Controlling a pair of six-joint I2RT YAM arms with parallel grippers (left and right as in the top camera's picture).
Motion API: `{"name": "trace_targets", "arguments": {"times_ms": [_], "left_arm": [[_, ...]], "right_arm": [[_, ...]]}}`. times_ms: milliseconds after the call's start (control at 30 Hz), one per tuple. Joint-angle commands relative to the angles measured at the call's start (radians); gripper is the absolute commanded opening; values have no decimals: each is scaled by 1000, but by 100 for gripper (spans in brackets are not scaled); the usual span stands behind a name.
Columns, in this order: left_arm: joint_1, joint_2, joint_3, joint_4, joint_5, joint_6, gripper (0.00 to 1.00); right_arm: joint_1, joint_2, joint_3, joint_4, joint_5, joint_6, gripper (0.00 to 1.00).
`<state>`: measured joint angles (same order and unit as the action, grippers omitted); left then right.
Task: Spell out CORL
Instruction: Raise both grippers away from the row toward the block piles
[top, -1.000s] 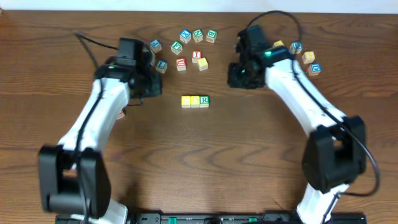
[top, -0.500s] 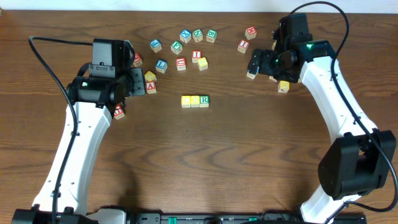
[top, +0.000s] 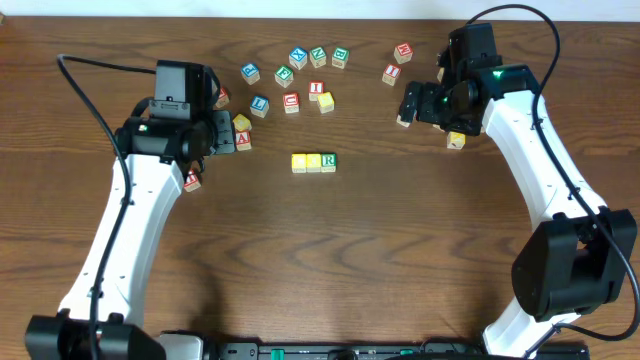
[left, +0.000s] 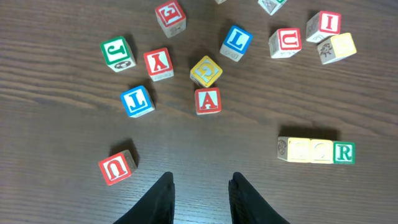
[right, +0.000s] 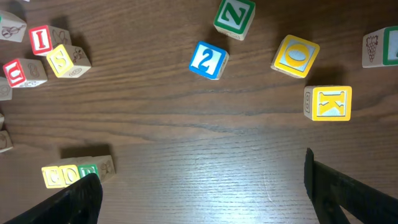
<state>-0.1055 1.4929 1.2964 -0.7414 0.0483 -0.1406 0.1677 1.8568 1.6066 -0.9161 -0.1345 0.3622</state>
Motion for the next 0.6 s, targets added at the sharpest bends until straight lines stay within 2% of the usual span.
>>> {"name": "trace_targets", "arguments": {"times_ms": [0,567], "left_arm": [[4,35,17,-5,-15,-42,29],[4,56,17,-2,-8,-64,30]], "right_arm": [[-1,-18,-2,0,1,-23,99],[-2,-18,-2,-1,5,-35,98]]}}
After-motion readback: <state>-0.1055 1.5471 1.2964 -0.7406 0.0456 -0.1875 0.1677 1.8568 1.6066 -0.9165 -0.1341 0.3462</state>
